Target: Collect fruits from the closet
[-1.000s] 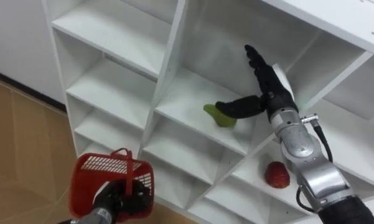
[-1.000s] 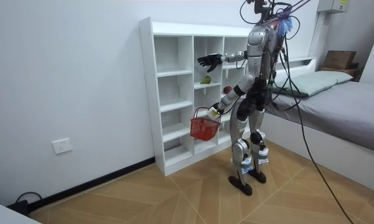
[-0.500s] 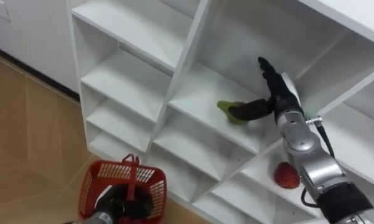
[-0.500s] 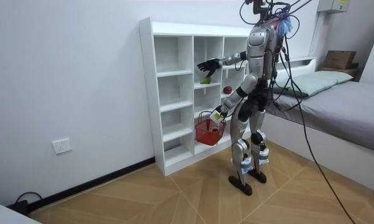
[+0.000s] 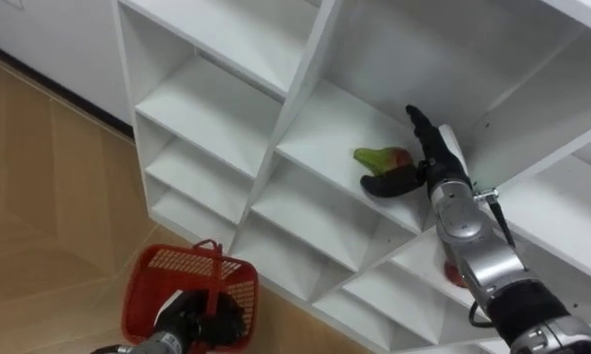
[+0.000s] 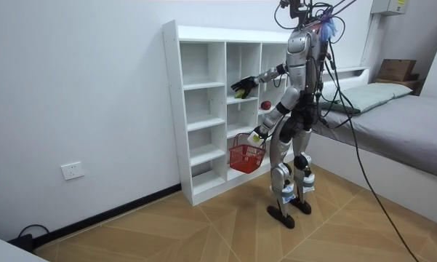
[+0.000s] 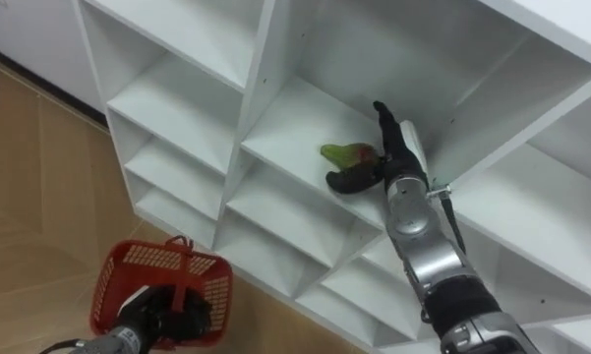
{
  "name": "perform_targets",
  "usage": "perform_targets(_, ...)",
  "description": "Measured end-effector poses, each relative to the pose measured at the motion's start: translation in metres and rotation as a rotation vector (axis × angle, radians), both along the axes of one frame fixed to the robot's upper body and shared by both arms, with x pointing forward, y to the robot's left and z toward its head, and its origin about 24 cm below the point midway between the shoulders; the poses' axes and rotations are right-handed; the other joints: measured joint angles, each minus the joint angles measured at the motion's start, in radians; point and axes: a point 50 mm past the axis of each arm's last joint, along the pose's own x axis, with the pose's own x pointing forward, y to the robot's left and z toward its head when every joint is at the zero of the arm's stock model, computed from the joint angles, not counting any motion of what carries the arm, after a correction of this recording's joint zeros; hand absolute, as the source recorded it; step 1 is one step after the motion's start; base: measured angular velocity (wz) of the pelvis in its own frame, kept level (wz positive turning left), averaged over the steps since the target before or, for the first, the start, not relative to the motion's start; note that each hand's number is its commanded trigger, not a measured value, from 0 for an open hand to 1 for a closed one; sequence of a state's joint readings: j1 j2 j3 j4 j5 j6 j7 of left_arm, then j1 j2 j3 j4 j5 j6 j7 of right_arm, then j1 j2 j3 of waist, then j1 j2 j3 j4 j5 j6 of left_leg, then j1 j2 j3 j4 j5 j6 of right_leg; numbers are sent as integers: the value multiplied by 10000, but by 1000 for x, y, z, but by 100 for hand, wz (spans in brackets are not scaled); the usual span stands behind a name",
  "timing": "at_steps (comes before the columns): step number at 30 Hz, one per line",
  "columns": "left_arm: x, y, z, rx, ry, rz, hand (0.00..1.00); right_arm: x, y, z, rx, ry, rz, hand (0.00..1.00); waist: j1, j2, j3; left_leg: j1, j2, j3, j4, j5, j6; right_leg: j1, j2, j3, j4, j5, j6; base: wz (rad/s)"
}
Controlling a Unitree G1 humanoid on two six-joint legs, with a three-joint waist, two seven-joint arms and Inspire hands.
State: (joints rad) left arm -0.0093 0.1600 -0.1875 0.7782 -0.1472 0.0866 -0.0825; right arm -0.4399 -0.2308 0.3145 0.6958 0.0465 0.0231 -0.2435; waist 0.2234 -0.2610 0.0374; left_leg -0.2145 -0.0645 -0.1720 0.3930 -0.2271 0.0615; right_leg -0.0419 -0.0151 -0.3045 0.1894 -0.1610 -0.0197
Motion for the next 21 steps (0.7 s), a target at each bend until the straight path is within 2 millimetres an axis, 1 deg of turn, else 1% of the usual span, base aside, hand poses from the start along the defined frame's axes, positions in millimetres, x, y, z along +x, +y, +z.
perform_targets(9,-1,-6,-1,-47,48,-270,100,0,6,-3,118,385,782,0,-32,24,47,9,26,40,-17,1,-2,-12,-3,4,3,5,-8,0)
perform_targets(11,-1,-6,-1,-37,52,-280,100,-1,6,-3,164,491,945,0,-52,-19,15,18,24,40,-35,7,-12,-15,-4,0,11,6,-8,0)
perform_targets(13,-1,-6,-1,-36,52,-281,100,-1,7,-4,185,576,1099,0,-80,-21,13,40,20,39,-51,17,-14,-3,-2,3,12,6,-8,0)
perform_targets(14,-1,-6,-1,-38,53,-278,100,-1,7,-4,187,603,1141,18,-87,-22,12,51,18,39,-59,21,-13,3,1,3,12,6,-9,0)
perform_targets(15,-1,-7,-1,-57,63,-271,100,-1,7,-5,192,665,1196,28,-88,-22,12,98,7,40,-110,42,-9,23,3,12,11,6,-8,0)
perform_targets(16,-1,-8,-1,-63,75,-313,100,-2,7,-6,187,737,1228,51,-86,15,40,145,-1,40,-155,57,-7,49,1,12,12,5,-8,0)
perform_targets(17,-1,-8,-1,-64,78,-335,100,-2,7,-6,178,784,1244,65,-83,13,37,155,-1,40,-159,57,-6,56,1,12,12,5,-8,0)
perform_targets(18,-1,-9,-2,-67,82,-360,100,-2,7,-7,162,828,1263,73,-83,12,37,155,1,39,-160,57,-7,56,4,12,11,5,-8,0)
perform_targets(19,-2,-10,-2,-70,109,-400,100,-2,7,-7,128,821,1256,83,-82,13,37,155,2,38,-161,57,-7,55,4,12,11,5,-8,0)
perform_targets(20,-2,-10,-2,-69,124,-426,100,-2,7,-7,110,802,1238,89,-79,15,36,156,1,38,-162,57,-7,56,4,9,11,5,-8,0)
perform_targets(21,-2,-10,-2,-69,169,-446,100,-1,7,-6,35,721,1164,99,-78,15,34,162,1,38,-164,57,-7,61,4,8,11,5,-8,0)
